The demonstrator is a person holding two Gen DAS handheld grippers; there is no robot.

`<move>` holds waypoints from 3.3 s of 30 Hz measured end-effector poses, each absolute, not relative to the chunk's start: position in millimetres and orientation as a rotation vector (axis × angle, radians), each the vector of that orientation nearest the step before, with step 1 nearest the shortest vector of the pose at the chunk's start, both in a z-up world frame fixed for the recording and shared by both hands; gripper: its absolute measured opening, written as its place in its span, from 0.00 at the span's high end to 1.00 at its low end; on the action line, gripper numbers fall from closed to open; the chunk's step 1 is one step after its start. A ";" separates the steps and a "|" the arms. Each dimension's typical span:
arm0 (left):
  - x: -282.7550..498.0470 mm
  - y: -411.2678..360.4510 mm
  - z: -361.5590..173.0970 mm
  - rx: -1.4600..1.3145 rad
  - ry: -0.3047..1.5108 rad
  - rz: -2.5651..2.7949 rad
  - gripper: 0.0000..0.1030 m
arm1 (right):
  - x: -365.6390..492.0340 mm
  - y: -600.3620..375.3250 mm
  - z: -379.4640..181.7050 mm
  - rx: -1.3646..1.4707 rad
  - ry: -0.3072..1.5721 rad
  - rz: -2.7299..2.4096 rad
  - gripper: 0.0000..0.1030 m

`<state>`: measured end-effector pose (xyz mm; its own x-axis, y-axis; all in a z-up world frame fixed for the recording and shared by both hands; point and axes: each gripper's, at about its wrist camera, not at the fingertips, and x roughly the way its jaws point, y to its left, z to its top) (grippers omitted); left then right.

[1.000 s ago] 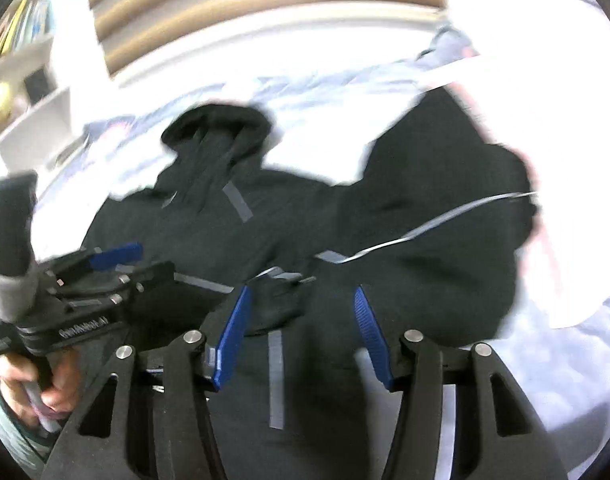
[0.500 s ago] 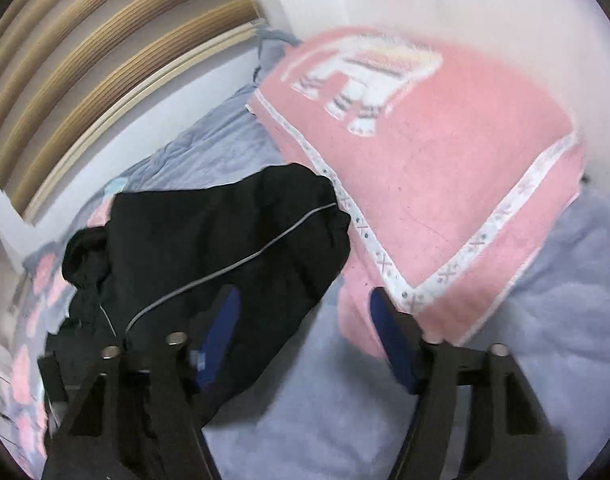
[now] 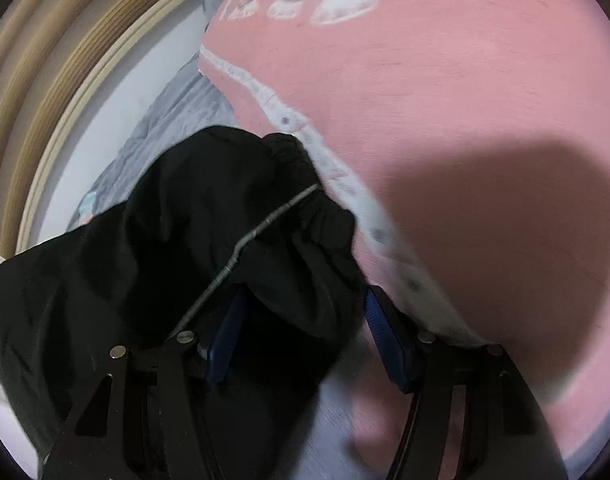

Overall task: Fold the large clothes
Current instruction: 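Lift the held cuff with the right gripper and carry it across the jacket body, then lower the cuff onto the jacket body and open the right gripper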

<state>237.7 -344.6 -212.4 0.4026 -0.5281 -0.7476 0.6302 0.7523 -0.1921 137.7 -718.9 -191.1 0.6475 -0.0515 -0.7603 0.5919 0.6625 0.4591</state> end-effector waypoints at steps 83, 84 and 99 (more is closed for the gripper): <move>241.4 -70.4 -97.8 -0.008 0.844 -0.565 0.38 | 181.3 -306.9 -55.2 0.071 0.768 0.029 0.83; 242.7 -66.7 -101.1 -0.012 0.848 -0.562 0.38 | 186.6 -291.7 -58.7 0.061 0.780 0.051 0.83; 261.3 -17.9 -133.8 -0.096 0.901 -0.525 0.38 | 243.9 -174.3 -183.1 0.001 1.037 0.201 0.70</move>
<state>261.3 -17.9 -133.8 0.5041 -0.4738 -0.7220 0.3951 0.8700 -0.2950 243.9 -174.3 -183.1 0.4923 0.1659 -0.8544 -0.1649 0.9817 0.0957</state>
